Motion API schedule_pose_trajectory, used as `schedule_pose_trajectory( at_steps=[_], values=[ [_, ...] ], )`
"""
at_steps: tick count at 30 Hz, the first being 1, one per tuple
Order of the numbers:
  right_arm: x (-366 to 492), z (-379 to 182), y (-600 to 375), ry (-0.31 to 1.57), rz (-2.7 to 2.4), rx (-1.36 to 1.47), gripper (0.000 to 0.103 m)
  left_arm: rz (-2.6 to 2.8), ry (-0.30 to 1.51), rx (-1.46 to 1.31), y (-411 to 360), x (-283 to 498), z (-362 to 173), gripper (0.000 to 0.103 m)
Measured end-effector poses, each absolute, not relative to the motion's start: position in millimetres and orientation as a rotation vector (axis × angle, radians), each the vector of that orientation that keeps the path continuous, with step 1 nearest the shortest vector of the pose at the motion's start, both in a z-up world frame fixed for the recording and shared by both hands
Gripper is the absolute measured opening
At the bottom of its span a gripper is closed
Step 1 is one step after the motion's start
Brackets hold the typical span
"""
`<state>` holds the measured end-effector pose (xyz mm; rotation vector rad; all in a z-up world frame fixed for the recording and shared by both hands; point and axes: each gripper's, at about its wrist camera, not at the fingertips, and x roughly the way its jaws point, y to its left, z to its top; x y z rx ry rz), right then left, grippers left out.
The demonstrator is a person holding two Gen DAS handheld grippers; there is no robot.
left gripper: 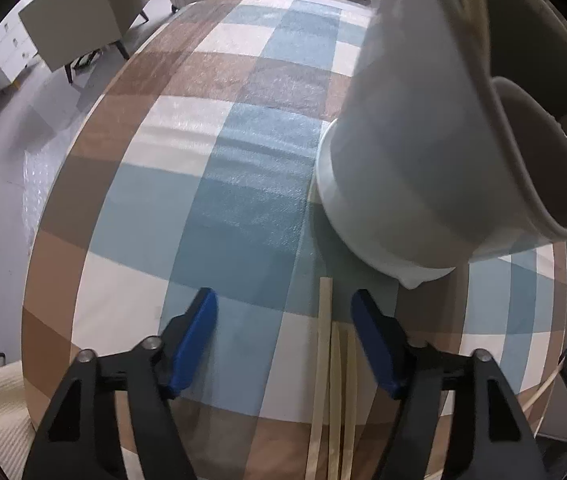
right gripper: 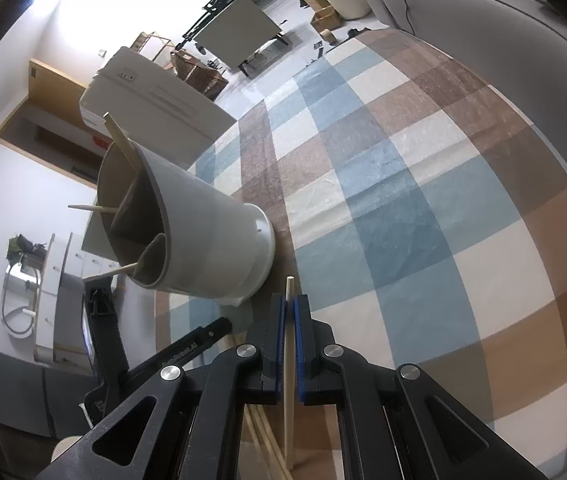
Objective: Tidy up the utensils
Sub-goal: 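Move the open left tool to the bundle while the right tool holds its chopstick, then close the left tool on another chopstick while the right tool holds its chopstick, then lift both held chopsticks up over the utensil holder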
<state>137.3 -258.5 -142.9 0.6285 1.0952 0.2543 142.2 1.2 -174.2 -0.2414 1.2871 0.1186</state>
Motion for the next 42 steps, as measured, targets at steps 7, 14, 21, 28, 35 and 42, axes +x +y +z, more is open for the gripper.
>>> schedule_pose_trajectory(
  at_steps=[7, 14, 21, 28, 35, 42],
  values=[
    [138.8, -142.8, -255.0, 1.093, 0.248, 0.615, 0.004, 0.115, 1.282, -0.173, -5.0, 139.5, -170.0, 0.003],
    [137.9, -136.8, -248.2, 1.083, 0.251, 0.578, 0.004, 0.085, 1.277, -0.242, 2.2, 133.2, -165.9, 0.002],
    [130.9, -116.4, -229.3, 1.035, 0.274, 0.462, 0.004, 0.022, 1.197, -0.313, 19.7, 120.3, -142.7, 0.002],
    [110.0, -90.4, -201.6, 0.948, 0.330, 0.296, 0.004, -0.037, 1.092, -0.372, 22.8, 93.9, -105.0, 0.002],
    [88.2, -72.1, -197.3, 0.872, 0.329, 0.249, 0.004, -0.140, 0.981, -0.299, 11.3, 71.2, -69.1, 0.002],
    [66.6, -51.7, -195.1, 0.779, 0.314, 0.214, 0.004, -0.192, 0.952, -0.232, 12.0, 67.4, -61.4, 0.001]
  ],
)
